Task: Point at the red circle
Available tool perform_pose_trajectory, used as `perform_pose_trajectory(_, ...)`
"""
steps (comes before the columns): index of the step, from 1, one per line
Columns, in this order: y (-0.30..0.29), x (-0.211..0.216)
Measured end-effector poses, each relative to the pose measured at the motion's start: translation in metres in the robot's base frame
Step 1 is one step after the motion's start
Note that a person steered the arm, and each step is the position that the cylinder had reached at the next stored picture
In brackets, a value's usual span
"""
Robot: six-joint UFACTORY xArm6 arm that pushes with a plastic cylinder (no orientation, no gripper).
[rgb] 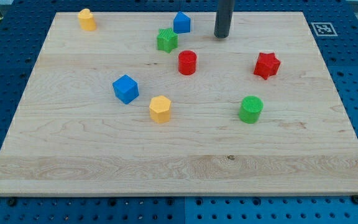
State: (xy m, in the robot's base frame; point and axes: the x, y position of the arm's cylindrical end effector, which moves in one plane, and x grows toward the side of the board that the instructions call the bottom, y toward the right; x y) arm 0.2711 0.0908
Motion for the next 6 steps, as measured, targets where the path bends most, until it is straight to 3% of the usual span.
perform_pose_trajectory(2, 0.000, 0.019)
perform_pose_trajectory(4, -0.011, 0.080)
perform_pose_trajectory(6, -0.073, 0.131)
